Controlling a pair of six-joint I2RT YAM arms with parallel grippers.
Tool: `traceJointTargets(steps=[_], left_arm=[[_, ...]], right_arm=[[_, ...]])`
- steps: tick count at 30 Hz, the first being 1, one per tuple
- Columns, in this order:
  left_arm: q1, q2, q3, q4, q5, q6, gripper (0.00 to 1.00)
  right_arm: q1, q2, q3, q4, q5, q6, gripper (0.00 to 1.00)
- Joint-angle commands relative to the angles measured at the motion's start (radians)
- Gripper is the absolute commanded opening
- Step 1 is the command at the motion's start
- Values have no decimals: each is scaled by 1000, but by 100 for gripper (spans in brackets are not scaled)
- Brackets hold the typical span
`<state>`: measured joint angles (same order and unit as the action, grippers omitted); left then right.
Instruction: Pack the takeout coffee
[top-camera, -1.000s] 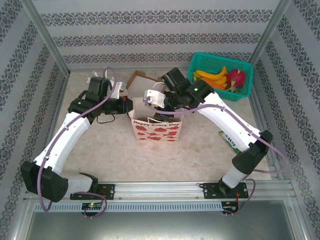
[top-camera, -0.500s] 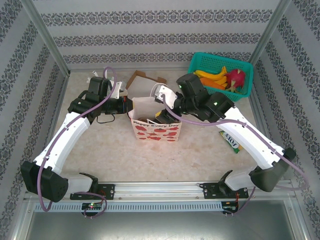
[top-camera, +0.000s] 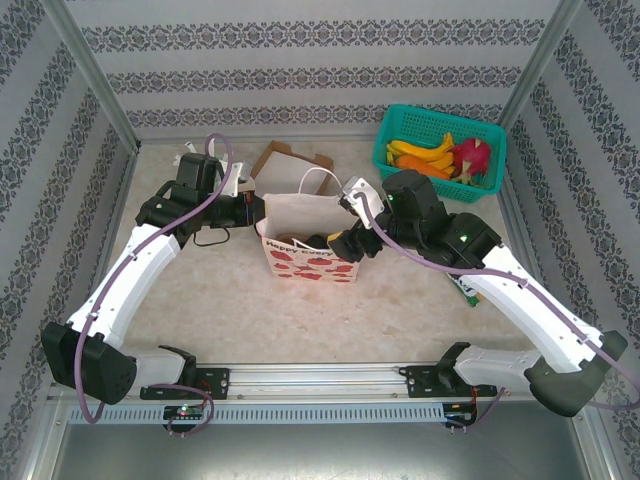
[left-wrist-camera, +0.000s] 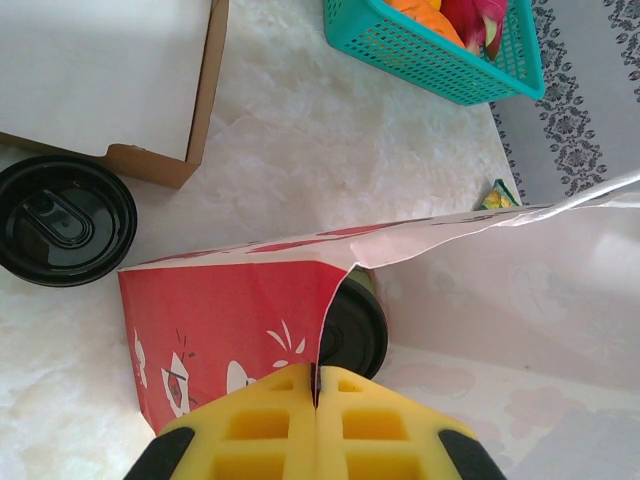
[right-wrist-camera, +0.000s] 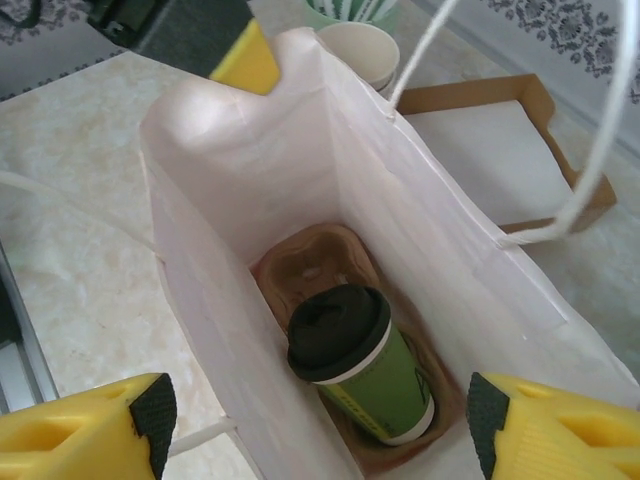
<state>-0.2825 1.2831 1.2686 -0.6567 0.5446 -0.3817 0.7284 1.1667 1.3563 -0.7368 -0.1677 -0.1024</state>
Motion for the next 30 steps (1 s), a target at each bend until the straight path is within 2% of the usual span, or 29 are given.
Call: traceJointTargets(steps=[1,5,7,13,21,26,28,30], left_arm=[[-8,-20,6,43,-9,-11,0],[-9,-31,2,52,-3,-14,7],[-8,-38,1,59,-1,-15,11],[-7,-62,-6,74,-1,-19,29],[-5,-92,-15,92,3,-24,50],[0,-113,-19,104,-7,-25,64],[5,-126,-23,112,-25,-29,72],[8,-148,-31,124,-64,-31,79]], right_arm=[[-17,-48,-34,24,66,78,81],[-36,-92,-78,74,156,120,85],[-45,-113,-106,109,200,138,98],[-72,-157,-168,208,299,166,98],[-92,-145,-186,225,290,182,98],[-94,-148,-192,233,208,161,98],[-93,-157,-196,243,186,151,98],[-94,-172,-202,261,216,145,98]])
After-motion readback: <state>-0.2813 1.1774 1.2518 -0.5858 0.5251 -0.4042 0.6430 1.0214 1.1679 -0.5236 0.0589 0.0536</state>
